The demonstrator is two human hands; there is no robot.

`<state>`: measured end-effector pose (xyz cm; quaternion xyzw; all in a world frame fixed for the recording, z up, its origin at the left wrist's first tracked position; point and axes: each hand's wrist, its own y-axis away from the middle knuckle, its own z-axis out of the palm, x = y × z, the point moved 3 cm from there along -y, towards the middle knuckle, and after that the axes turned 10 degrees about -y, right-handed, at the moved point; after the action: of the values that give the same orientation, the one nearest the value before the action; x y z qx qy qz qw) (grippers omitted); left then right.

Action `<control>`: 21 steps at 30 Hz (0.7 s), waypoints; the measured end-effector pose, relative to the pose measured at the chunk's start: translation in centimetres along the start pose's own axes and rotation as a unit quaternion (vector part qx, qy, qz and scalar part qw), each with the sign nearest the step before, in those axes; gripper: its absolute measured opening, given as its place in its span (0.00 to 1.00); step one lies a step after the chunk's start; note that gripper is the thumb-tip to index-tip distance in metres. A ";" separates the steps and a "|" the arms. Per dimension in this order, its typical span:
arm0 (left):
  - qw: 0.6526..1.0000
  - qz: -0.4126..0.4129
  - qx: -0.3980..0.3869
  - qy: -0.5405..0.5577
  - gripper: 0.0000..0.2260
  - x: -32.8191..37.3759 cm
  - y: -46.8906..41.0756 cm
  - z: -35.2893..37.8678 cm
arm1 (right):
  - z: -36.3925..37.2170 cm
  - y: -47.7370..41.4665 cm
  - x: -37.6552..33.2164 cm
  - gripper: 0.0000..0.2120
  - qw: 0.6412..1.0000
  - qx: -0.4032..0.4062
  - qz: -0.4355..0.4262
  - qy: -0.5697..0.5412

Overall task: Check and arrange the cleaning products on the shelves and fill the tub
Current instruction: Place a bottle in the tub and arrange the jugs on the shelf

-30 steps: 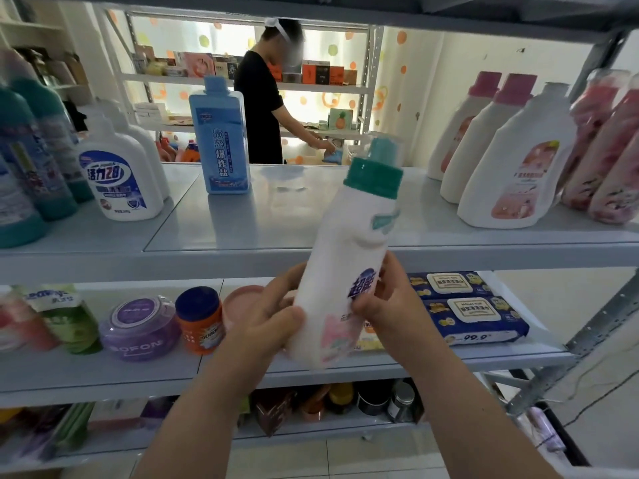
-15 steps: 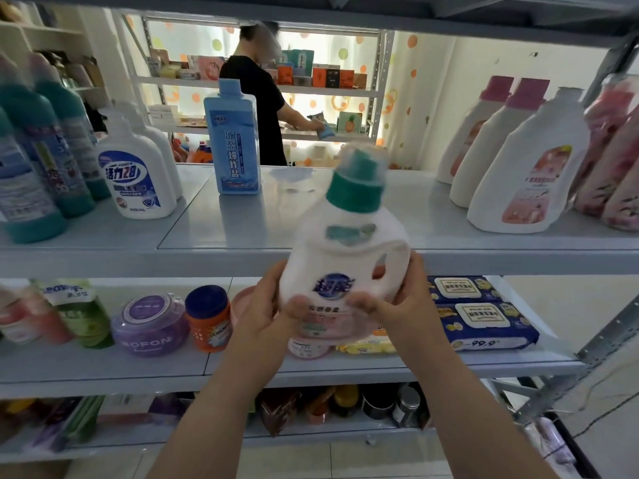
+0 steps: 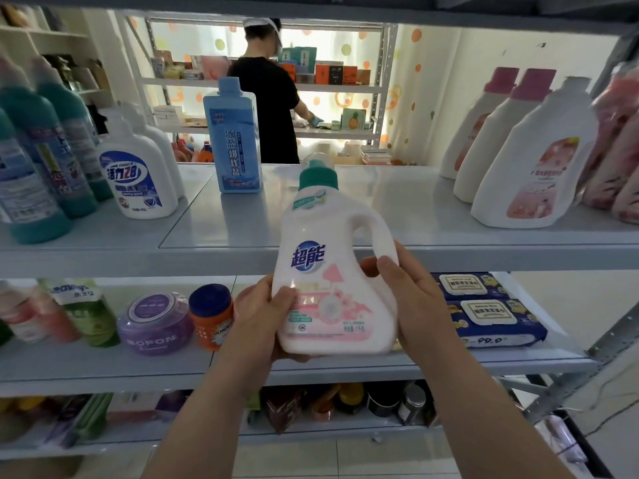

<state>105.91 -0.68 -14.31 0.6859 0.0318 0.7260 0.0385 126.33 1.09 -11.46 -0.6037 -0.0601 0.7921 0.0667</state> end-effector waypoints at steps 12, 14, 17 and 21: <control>0.964 0.158 0.032 -0.210 0.28 6.0 -2.2 3.0 | -2.6 -4.8 -4.7 0.19 0.977 0.029 -0.155 0.140; 0.960 0.167 0.043 -0.221 0.27 7.3 -3.8 4.1 | -3.3 -6.4 -5.5 0.23 0.967 0.034 -0.169 0.186; 0.945 0.176 0.056 -0.270 0.24 8.8 -7.3 5.7 | -4.3 -9.3 -6.2 0.28 0.944 0.012 -0.169 0.284; 0.925 0.167 0.054 -0.336 0.28 10.0 -12.7 8.1 | -6.4 -13.0 -6.8 0.35 0.889 -0.004 -0.156 0.431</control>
<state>113.58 12.91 -5.22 0.8862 -0.0592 0.4457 -0.1119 134.72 12.74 -4.45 -0.8689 -0.1224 0.4329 0.2063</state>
